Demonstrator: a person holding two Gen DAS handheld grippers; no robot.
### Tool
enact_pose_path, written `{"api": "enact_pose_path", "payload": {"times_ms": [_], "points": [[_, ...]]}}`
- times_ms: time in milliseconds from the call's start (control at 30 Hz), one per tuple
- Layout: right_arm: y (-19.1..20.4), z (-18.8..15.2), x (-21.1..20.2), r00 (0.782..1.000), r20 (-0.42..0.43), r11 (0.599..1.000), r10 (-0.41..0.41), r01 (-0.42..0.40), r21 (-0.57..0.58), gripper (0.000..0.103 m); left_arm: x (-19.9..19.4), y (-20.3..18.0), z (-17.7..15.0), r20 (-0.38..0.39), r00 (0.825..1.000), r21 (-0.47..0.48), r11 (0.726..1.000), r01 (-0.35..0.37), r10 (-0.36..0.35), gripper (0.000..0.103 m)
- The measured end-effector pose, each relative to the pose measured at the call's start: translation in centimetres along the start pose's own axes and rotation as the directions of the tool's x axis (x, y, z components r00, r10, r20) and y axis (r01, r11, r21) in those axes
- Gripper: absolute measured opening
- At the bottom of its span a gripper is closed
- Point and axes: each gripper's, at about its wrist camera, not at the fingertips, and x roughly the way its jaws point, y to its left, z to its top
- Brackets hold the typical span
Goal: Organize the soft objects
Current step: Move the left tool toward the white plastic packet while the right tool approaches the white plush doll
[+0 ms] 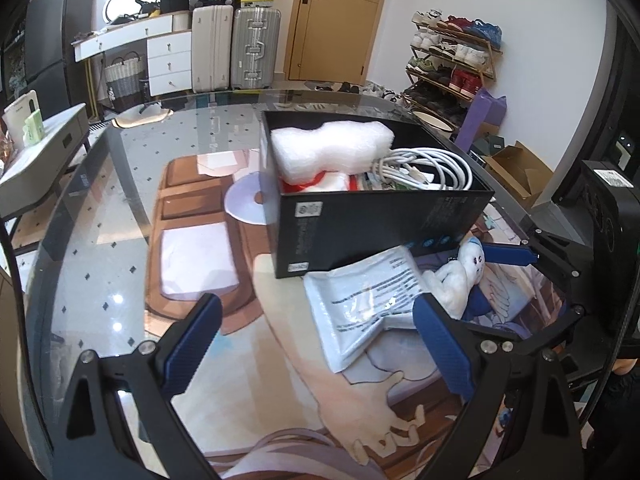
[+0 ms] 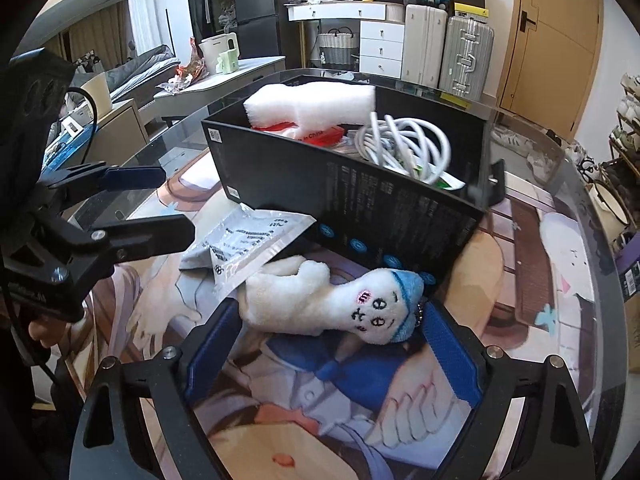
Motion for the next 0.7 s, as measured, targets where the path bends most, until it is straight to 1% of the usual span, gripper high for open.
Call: {"api": "enact_pose_path", "payload": {"times_ms": [333,433,533,567,600,700], "points": [[-1.5,-1.7,-1.8,0.998,0.016,0.998,-0.063,0.063,0.002,0.092,0.9,-1.9,0.2,-0.039,0.999,0.024,0.999,0.028,-0.027,0.097],[-1.4,-2.2,-2.6,0.989,0.029,0.989,-0.142,0.143,-0.032,0.092,1.1,-2.6,0.3,-0.044,0.998,0.039,0.999,0.035,-0.033,0.097],[-2.0,-2.5,-3.2,0.974,0.044,0.974,-0.221,0.223,-0.05,0.092,1.2,-2.9,0.3,-0.047,0.998,0.048,0.998,0.033,-0.03,0.097],[-2.2,-2.6,-3.5,0.966,0.053,0.965,-0.254,0.257,-0.052,0.092,1.1,-2.8,0.2,-0.049,0.998,0.049,0.998,0.034,-0.031,0.097],[-2.4,-2.6,-3.7,0.964,0.062,0.964,-0.258,0.261,-0.051,0.092,1.2,-2.9,0.2,-0.05,0.998,0.049,0.998,0.036,-0.033,0.097],[-3.5,-2.8,-4.2,0.976,0.063,0.978,-0.208,0.209,-0.008,0.092,1.4,-3.2,0.3,-0.059,0.998,0.046,0.998,0.039,-0.037,0.097]]}}
